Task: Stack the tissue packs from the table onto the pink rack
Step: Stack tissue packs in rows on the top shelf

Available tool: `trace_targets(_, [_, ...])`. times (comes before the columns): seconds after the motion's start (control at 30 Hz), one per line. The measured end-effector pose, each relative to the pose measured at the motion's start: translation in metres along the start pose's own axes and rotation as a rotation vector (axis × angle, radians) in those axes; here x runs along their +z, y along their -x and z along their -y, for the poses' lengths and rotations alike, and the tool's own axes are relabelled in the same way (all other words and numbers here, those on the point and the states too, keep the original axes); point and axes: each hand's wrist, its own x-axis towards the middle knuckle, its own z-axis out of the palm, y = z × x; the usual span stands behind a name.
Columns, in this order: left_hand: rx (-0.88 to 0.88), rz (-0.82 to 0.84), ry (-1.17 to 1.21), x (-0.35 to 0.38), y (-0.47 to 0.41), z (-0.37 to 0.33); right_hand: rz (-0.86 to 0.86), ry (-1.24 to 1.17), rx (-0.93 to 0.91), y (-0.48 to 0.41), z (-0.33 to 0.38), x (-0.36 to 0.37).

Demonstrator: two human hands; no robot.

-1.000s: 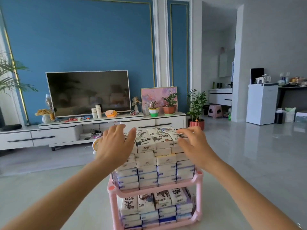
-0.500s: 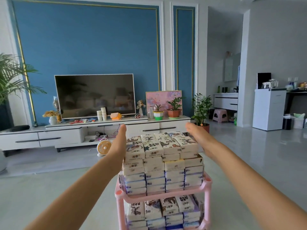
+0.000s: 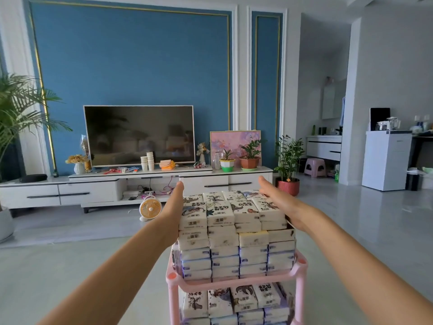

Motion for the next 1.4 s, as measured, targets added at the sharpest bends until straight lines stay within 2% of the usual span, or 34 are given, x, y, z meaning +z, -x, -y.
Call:
trace_targets(0.33, [-0.058,0.085,0.21,-0.004,0.003,0.0,0.059,-0.072,0.036,-0.012,-0.007,-0.007])
trace_targets(0.53, [0.093,-0.108,0.176,-0.035,0.018,0.017,-0.22,-0.131,-0.174,0.012,-0.006,-0.022])
trace_targets(0.67, [0.214,-0.135,0.035,-0.075,0.067,0.054,-0.358,-0.248,-0.337,0.06,0.002,0.0])
trace_targets(0.73, [0.226,-0.153,-0.003,-0.097,0.095,0.078,-0.268,-0.335,-0.391,0.085,0.008,0.027])
trace_targets(0.83, [0.224,-0.188,-0.052,-0.124,0.131,0.109,0.089,-0.352,-0.372,0.113,0.013,0.084])
trace_targets(0.9, [0.263,-0.301,-0.092,-0.146,0.149,0.13,0.297,-0.321,-0.285,0.123,0.015,0.136])
trace_targets(1.0, [0.289,-0.562,-0.358,-0.189,0.168,0.164,0.502,-0.315,-0.134,0.131,0.016,0.221])
trace_targets(1.07, [0.268,-0.68,-0.541,-0.22,0.178,0.179,0.564,-0.33,-0.017,0.132,0.017,0.277])
trace_targets(1.17, [0.195,-0.733,-0.601,-0.261,0.188,0.189,0.554,-0.114,0.015,0.126,0.018,0.344])
trace_targets(1.27, [-0.045,-0.617,-0.629,-0.3,0.191,0.205,0.645,0.201,-0.124,0.119,0.01,0.382])
trace_targets(1.4, [-0.387,-0.191,-0.712,-0.327,0.199,0.219,0.668,0.557,-0.319,0.121,-0.012,0.402])
